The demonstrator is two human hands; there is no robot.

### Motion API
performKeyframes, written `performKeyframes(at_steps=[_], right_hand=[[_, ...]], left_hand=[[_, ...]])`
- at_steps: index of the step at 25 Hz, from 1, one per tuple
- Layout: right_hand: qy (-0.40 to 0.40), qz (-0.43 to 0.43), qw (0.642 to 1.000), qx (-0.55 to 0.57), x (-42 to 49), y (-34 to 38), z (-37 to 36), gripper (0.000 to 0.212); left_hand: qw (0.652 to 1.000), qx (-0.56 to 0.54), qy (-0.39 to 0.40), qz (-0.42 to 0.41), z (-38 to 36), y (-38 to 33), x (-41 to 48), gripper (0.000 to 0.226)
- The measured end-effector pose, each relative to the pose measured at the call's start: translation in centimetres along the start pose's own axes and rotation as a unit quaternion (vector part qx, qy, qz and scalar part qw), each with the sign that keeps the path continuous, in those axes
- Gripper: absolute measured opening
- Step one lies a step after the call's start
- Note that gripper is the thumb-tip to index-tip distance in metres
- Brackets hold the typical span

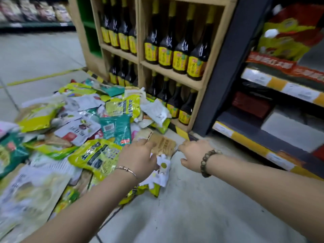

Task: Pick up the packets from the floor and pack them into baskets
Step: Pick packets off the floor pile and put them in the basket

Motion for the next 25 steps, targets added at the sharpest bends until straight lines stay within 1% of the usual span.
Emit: performKeyframes(at_steps=[3,6,9,12,14,15,16,17,18,19,20,22,23,25], right_hand=[[0.090,-0.027,0.994,0.049,1.3,1.9,-5.3,0.041],[0.142,-0.042,0.983,0.109,3.6,3.4,-9.6,0.058],[0.148,-0.079,0.969,0.184,7.5,4.5,-13.2,0.080],[0.148,-0.101,0.957,0.229,10.6,6.1,-16.4,0.105],[0.129,-0.134,0.954,0.234,11.0,6.5,-17.8,0.109],[0.104,-0.157,0.957,0.221,11.0,6.0,-17.9,0.104],[0.076,-0.178,0.958,0.212,11.1,5.4,-17.9,0.092],[0.048,-0.196,0.953,0.224,11.2,4.7,-17.7,0.075],[0.024,-0.211,0.941,0.264,11.3,4.1,-17.4,0.055],[0.008,-0.225,0.919,0.325,11.1,3.6,-17.2,0.039],[-0.002,-0.236,0.891,0.387,10.8,3.3,-17.1,0.032],[-0.025,-0.266,0.832,0.487,9.9,2.9,-16.3,0.031],[-0.041,-0.279,0.805,0.522,9.4,2.7,-15.5,0.030],[-0.050,-0.287,0.764,0.576,8.6,2.9,-14.1,0.023]], left_hand=[[0.998,-0.001,0.026,0.056,-2.1,3.4,-1.5,0.039],[0.988,-0.009,0.074,0.132,-4.7,6.0,-2.9,0.037],[0.969,-0.039,0.132,0.206,-7.1,8.2,-4.8,0.037],[0.957,-0.050,0.145,0.245,-8.2,10.7,-6.4,0.037],[0.946,-0.060,0.165,0.273,-8.7,11.8,-8.2,0.035],[0.940,-0.066,0.179,0.282,-9.0,12.1,-9.1,0.034],[0.935,-0.073,0.192,0.290,-9.5,12.4,-9.9,0.033],[0.929,-0.083,0.201,0.299,-10.1,12.6,-10.3,0.032],[0.923,-0.103,0.191,0.318,-10.4,12.7,-10.4,0.030],[0.907,-0.141,0.162,0.361,-10.8,12.9,-10.2,0.028],[0.880,-0.198,0.118,0.415,-11.0,12.9,-10.0,0.028],[0.798,-0.328,0.036,0.504,-11.9,12.3,-9.7,0.036],[0.763,-0.378,0.020,0.524,-12.6,11.6,-9.4,0.042],[0.711,-0.458,0.014,0.533,-14.1,9.9,-9.0,0.050]])
Point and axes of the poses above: each hand's wrist, its own x-axis towards the middle knuckle, its own z-axis out of the back of the hand, y = z × x, the point moved 7 cm from there along x, towards the middle knuckle, and after that the axes turned 14 degrees about -y, right-handed, at the moved point
